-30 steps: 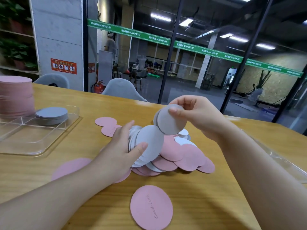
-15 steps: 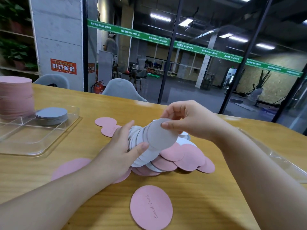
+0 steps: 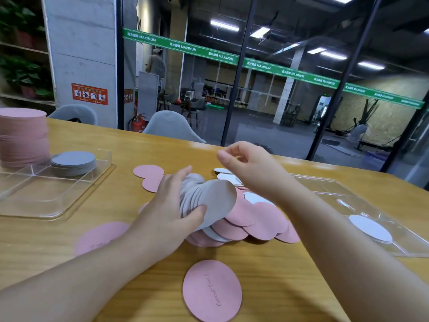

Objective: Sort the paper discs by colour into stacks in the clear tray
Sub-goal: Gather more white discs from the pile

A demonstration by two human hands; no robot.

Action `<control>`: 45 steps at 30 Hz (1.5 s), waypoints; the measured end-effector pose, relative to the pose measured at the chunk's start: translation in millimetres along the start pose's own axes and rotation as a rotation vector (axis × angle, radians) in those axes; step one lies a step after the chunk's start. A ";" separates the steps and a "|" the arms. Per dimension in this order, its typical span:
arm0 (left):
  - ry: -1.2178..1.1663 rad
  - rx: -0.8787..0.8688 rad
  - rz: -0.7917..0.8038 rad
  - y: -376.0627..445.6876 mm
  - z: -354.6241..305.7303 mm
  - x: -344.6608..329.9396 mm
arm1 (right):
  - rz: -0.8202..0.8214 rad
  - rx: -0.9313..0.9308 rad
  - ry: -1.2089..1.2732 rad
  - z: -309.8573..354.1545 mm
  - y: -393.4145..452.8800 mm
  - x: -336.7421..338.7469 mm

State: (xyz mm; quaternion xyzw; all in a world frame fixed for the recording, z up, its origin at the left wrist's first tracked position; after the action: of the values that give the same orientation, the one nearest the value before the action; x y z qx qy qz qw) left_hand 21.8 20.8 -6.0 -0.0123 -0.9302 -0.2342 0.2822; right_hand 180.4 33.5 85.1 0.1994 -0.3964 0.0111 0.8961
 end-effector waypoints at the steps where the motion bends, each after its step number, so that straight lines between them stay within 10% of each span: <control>1: 0.024 -0.024 -0.001 -0.6 -1.6 -0.2 | -0.014 -0.027 0.067 2.0 -0.5 -4.0; 11: 0.098 -0.032 0.032 0.5 -0.2 -0.3 | 0.181 -0.136 0.506 -6.0 -10.5 -74.6; 22: 0.075 -0.004 0.101 0.9 3.2 -1.2 | -0.242 -0.352 0.042 -105.5 17.6 -1.5; 36: 0.036 0.010 0.084 1.1 -0.2 -0.2 | 0.069 -0.562 0.004 -134.2 44.3 -9.0; 45: 0.019 0.002 0.082 1.5 0.6 -1.8 | -0.111 -0.465 -0.099 -124.9 53.4 -4.4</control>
State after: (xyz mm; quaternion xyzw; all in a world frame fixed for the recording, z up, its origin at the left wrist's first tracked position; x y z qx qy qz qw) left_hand 23.2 22.6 -6.7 -0.0477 -0.9265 -0.2216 0.3003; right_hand 256.1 129.0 24.9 0.0097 -0.4202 -0.1396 0.8966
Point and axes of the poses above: each hand's wrist, its own y-axis towards the middle knuckle, its own x-axis out of the back of the hand, z = x × y, the point moved 3 cm from there along y, towards the middle knuckle, and after that the axes turned 3 degrees about y, right-handed, at the moved point
